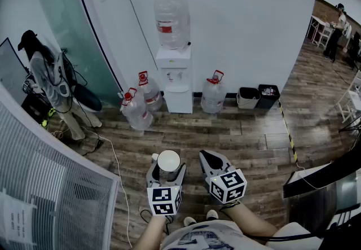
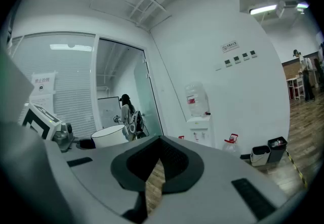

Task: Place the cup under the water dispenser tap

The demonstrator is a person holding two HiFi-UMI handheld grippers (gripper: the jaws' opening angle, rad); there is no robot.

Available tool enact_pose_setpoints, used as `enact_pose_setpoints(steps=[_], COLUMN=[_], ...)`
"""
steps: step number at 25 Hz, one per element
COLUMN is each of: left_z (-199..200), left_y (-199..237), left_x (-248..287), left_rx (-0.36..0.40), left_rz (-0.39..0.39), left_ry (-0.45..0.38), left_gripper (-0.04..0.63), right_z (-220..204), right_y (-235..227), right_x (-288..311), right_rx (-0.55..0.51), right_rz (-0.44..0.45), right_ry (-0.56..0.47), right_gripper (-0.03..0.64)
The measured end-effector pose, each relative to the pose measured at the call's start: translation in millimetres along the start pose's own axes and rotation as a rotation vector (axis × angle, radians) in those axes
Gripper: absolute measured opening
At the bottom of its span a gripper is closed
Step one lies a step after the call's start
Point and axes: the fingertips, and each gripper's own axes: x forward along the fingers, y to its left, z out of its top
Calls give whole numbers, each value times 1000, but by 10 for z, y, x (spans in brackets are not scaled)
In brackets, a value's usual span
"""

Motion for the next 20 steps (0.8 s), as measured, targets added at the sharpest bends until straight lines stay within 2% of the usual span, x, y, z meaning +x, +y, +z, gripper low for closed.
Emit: enact_pose_setpoints(steps=[8, 20], left_z=[92, 144], left_y=[-360, -560], left_x=[108, 307], left_rx=[2, -16], left_rz=[25, 82], left_ry=[-9, -18], left_gripper=[416, 416], right_z=[35, 112], right_y=[-333, -695], right_x=[-260, -308], right_rx=[2, -3], right_rz=[22, 75], right_ry=[12, 14], right_gripper=[20, 20])
